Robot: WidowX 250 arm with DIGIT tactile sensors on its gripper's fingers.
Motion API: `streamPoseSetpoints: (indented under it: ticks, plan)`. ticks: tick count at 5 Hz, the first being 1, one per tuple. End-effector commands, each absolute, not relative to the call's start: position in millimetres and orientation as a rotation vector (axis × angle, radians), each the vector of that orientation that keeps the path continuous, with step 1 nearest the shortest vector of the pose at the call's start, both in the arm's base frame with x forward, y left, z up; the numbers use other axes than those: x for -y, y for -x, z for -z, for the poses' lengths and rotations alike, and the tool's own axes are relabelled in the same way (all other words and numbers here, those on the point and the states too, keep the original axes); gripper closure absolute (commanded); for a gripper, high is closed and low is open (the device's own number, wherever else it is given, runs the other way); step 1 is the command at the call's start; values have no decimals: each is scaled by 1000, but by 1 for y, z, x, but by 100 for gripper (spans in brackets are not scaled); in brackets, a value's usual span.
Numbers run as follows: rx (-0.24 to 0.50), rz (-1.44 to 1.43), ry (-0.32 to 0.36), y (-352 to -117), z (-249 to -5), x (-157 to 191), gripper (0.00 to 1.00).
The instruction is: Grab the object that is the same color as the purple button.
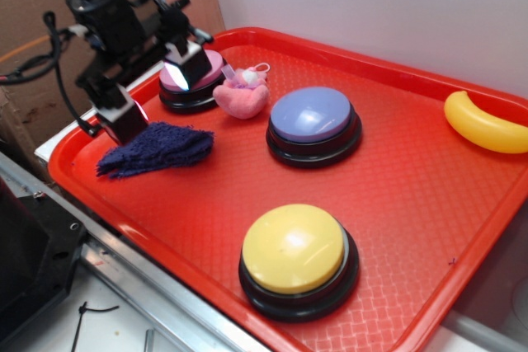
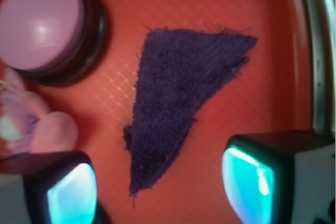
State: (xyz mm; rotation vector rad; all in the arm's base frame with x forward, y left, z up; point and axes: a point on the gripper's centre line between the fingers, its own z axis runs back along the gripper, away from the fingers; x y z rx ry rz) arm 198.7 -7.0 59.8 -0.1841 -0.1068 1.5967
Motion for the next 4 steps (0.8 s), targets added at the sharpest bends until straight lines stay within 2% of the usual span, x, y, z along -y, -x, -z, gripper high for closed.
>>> streamPoseSetpoints:
  ticks: [1, 3, 4]
  plan:
    - [97, -1663, 136, -205, -32, -9, 0]
    - [57, -1649, 67, -210, -2, -4, 0]
    - [64, -1653, 69, -212, -2, -4, 64]
